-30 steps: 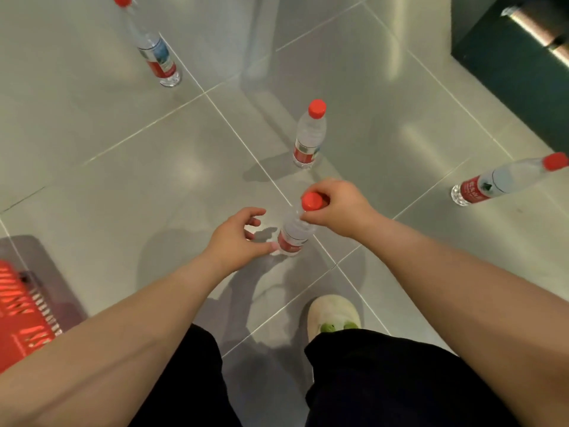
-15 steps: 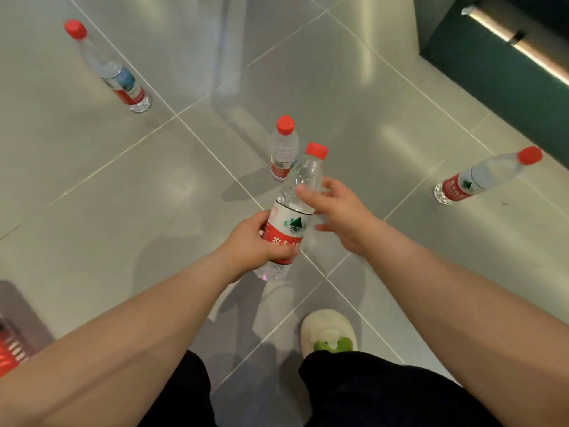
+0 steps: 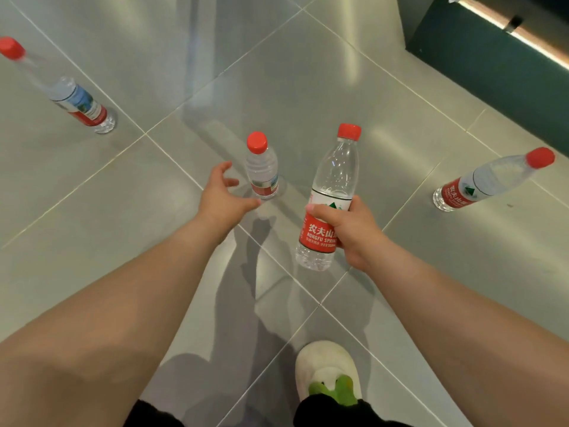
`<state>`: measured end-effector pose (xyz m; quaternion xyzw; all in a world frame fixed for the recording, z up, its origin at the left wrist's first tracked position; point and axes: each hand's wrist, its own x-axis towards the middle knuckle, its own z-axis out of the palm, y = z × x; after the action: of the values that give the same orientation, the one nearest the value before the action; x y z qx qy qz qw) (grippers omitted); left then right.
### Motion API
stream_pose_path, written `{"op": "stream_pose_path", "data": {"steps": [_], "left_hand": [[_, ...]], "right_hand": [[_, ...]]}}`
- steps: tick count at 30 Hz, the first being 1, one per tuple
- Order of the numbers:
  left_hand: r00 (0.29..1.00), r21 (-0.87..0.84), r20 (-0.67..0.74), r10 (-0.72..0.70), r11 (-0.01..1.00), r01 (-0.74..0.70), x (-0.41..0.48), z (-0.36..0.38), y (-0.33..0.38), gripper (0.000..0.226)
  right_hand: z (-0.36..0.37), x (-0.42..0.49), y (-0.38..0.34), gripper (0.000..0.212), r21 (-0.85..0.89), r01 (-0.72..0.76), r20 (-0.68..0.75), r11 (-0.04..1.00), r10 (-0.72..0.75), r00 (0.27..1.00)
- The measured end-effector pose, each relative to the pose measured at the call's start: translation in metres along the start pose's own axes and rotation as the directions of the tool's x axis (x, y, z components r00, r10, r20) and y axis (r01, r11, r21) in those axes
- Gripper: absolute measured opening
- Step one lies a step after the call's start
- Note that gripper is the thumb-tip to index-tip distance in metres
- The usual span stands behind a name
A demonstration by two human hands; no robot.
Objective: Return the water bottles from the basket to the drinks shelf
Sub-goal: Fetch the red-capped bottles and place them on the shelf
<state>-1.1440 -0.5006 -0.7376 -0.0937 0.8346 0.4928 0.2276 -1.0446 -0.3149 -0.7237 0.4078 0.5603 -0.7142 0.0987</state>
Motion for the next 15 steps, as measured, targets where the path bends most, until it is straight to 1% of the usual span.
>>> {"op": "stream_pose_path", "data": {"steps": [2,4,6,9,12,15], "left_hand": [[0.999,0.045,0.024,0.03,0.999,-0.031,0.021,0.011,0.005,0.108],[0.998,0.071,0.046,0.035,0.997,-0.039,0.037,0.02,0.007,0.111],[0.998,0.024,0.042,0.039,0.999,-0.04,0.049,0.026,0.007,0.101],[0.996,-0.02,0.076,0.042,0.999,-0.041,0.058,0.03,0.007,0.076],[0.995,0.006,0.093,0.045,0.999,-0.046,0.057,0.028,0.005,0.071],[0.998,-0.028,0.046,0.044,0.999,-0.043,0.042,0.024,-0.003,0.065]], "right_hand": [[-0.003,0.009,0.005,0.063,0.022,-0.004,-0.006,1.0,0.004,1.0],[-0.005,0.014,0.01,0.064,0.043,-0.012,-0.009,0.999,0.012,1.0],[-0.007,0.018,0.013,0.063,0.042,-0.017,-0.005,0.999,0.017,1.0],[-0.008,0.021,0.016,0.063,0.008,-0.016,0.004,1.0,0.016,1.0],[-0.008,0.022,0.015,0.063,0.007,-0.008,0.013,1.0,0.008,1.0],[-0.008,0.018,0.01,0.062,0.043,-0.003,0.015,0.999,0.002,1.0]]}}
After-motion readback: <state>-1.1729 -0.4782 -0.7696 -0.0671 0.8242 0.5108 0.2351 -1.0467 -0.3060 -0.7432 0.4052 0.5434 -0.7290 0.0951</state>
